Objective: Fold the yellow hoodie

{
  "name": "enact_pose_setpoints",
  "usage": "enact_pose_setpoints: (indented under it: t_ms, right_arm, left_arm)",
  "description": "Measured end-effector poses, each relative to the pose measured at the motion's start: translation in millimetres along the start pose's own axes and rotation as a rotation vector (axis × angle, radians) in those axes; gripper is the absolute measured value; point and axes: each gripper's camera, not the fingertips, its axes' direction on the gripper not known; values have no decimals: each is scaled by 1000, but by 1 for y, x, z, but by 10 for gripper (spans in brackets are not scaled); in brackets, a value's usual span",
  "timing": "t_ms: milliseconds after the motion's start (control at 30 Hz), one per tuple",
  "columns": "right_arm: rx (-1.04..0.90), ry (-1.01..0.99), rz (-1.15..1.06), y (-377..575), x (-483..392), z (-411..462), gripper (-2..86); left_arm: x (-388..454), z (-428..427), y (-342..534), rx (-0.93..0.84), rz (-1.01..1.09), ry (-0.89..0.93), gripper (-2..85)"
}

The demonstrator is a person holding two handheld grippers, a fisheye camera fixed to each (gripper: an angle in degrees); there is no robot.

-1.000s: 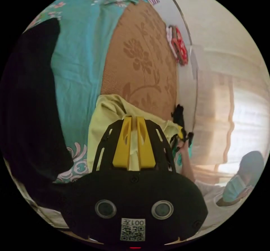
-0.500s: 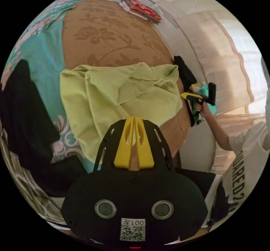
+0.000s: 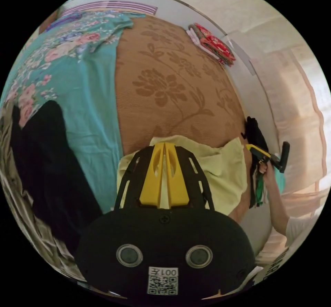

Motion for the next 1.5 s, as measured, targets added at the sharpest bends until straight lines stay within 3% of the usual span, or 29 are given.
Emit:
enact_pose_setpoints:
  t_ms: [167, 267, 367, 467, 500, 600, 733, 833, 1000, 1100, 1200, 1367, 1500]
  right_arm:
    - [-63, 39, -5, 68, 1, -36, 81]
    - [-118, -100, 75, 110, 0, -35, 124]
    - [-180, -135, 149, 131, -9, -13, 145]
    - [-198, -99, 182, 132, -25, 12, 123]
    - [-205, -3, 159, 127, -35, 15, 100]
    - [-226, 34, 17, 105, -60, -6, 57]
    - [-148, -61, 51, 101, -52, -43, 50]
    - [-151, -203, 171, 118, -34, -25, 50]
    - [-236, -108, 90, 115, -74, -8, 60]
    - [-193, 15, -53, 108, -113, -37, 58]
    - [-211, 38, -298, 102, -172, -55, 75]
    - [-314, 115, -644, 102, -250, -21, 110]
    - [-383, 268, -756, 99, -271, 28, 116]
  left_arm:
    - [35, -16, 88, -58, 39, -184, 40]
    - [54, 2, 134, -165, 94, -60, 85]
    - [75, 18, 156, -156, 120, -92, 90]
    - [93, 34, 156, -175, 128, -141, 61]
    - [97, 36, 156, -180, 123, -163, 43]
    - [116, 17, 150, -176, 156, -199, -3]
    - [104, -19, 162, -138, 138, -221, -8]
    - [83, -1, 190, -136, -3, 36, -7]
    - [120, 28, 214, -153, -22, -19, 16]
    - [162, 26, 226, -130, 16, -184, 53]
    - [237, 33, 238, -168, 274, -418, 83]
    - [365, 111, 273, -305, 999, -634, 99]
    - [386, 172, 288, -387, 1236, -728, 86]
